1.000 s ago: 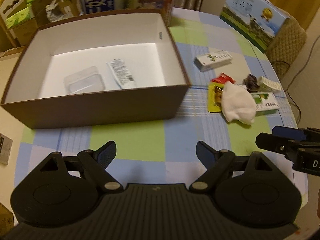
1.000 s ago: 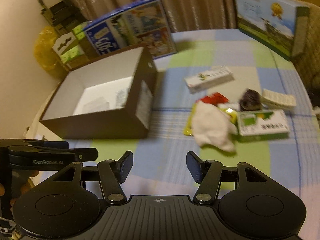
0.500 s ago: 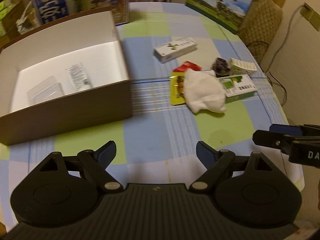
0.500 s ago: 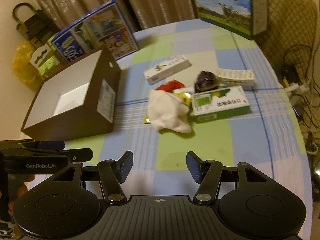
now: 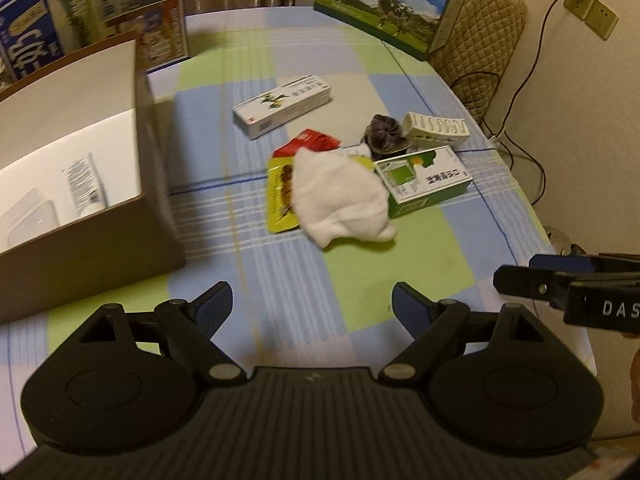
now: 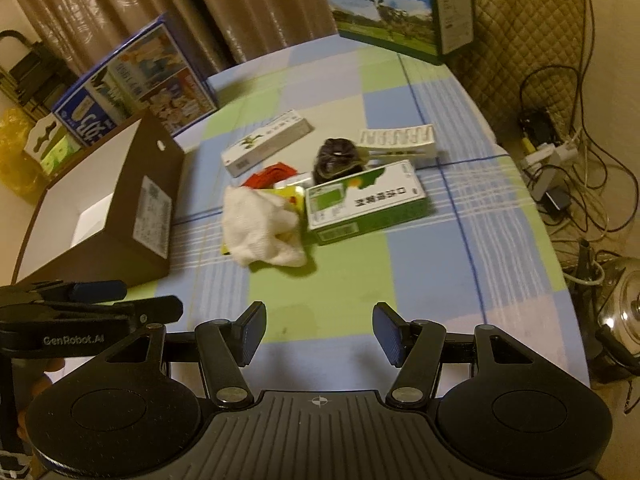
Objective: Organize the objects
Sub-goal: 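Move both tools back toward the remaining items on the table, then grasp the white cloth with the left tool while the right tool grasps the green medicine box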
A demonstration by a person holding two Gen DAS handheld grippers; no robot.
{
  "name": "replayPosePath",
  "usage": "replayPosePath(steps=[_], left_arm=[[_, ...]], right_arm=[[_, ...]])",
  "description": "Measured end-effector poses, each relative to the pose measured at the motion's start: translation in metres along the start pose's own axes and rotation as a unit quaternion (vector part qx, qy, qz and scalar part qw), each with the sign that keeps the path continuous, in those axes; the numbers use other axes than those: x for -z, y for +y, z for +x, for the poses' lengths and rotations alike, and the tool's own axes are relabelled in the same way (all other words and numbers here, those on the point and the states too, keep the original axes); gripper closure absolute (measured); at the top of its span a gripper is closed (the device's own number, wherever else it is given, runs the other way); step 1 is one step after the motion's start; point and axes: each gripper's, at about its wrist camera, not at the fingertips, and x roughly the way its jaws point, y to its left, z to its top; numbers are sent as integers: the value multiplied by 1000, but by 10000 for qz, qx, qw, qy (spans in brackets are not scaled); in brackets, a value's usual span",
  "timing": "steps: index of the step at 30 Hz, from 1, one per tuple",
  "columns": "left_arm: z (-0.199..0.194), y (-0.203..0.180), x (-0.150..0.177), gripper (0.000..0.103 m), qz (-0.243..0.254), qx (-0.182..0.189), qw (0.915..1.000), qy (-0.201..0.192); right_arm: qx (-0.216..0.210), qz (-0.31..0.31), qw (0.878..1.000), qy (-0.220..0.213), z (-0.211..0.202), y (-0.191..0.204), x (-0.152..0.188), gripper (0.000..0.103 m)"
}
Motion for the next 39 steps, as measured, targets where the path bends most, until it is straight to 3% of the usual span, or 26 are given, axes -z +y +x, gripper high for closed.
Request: replayPosePath(steps=[18,30,35,39], left_arm=[[78,-19,-45,19,-108,-40,9999,-95],[110,-23,-57,20,-136,-23,9998,-175],[108,-25,-55,31,-13,-22,9994,-340],[102,-25,-48,49,73,50,9989,-461]], right_arm=[[279,437,9987,14,5,-58,-14,47],[344,575,9977,27,11,-80,-23,47],[281,488,9984,15,17,-81,-29,47],[185,373,9991,-66,21,-81,-37,47]])
